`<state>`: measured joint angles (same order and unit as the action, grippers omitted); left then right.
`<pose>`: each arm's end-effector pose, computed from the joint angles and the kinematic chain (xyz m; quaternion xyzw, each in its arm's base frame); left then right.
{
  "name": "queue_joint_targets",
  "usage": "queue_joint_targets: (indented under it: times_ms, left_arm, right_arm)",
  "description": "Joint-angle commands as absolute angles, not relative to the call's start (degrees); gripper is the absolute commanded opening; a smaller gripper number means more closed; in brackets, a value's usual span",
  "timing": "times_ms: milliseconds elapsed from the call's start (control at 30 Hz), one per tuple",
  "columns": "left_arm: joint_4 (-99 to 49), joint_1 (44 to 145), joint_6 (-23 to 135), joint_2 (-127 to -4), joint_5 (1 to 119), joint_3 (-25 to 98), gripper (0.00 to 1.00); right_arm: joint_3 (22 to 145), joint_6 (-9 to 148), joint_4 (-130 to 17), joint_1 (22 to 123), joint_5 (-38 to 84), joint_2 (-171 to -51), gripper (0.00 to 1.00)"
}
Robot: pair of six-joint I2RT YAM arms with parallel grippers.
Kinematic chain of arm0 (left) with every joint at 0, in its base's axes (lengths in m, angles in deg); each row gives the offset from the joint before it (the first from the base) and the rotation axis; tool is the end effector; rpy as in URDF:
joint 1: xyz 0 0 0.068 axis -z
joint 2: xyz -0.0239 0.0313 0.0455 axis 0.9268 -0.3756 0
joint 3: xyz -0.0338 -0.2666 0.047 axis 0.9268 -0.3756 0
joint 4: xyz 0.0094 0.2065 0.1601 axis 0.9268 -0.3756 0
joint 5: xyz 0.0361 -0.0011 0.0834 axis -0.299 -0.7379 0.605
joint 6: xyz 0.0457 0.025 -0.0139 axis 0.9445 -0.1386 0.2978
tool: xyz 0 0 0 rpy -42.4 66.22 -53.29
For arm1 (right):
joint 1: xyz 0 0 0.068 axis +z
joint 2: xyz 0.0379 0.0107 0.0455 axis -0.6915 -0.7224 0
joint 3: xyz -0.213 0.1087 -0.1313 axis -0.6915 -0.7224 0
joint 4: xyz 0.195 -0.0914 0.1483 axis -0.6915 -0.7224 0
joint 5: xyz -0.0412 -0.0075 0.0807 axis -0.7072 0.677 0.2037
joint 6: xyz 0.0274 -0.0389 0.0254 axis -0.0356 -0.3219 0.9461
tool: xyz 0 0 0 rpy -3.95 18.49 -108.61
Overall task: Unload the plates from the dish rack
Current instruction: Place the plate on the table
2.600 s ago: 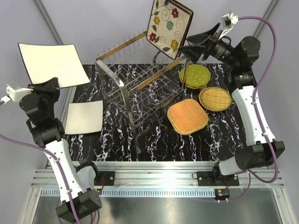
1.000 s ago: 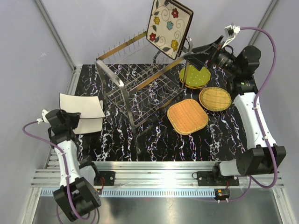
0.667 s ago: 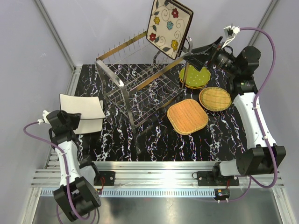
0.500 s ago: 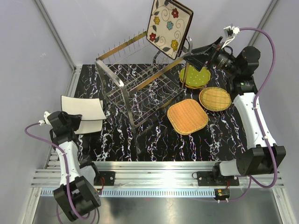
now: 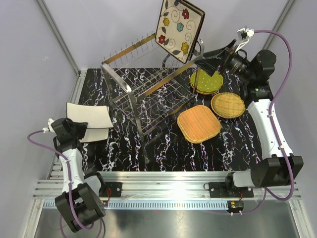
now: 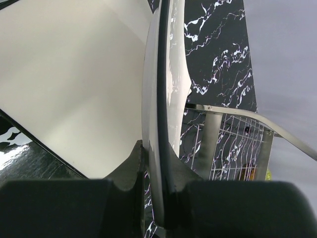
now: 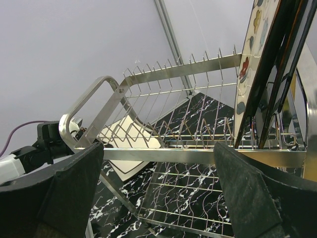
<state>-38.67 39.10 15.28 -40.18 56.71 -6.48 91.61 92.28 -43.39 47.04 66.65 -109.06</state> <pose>0.1731 0.0875 0.2265 -0.5293 0.6954 -0.1806 0.4512 0.2994 0.0453 0.4818 -0.2212 0.5987 0.4531 0.6224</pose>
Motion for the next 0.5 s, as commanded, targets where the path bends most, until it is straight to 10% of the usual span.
queue_joint_targets:
  times_ms: [0, 467]
  left_arm:
    - [-24.9, 38.8, 15.3, -39.6, 53.1, -5.0, 0.00]
    - [-26.7, 37.7, 15.7, -41.3, 52.5, -6.5, 0.00]
  right_arm:
    - [91.2, 92.1, -41.5, 46.6, 67.5, -106.9, 1.00]
    - [90.7, 91.9, -41.6, 46.6, 67.5, -106.8, 1.00]
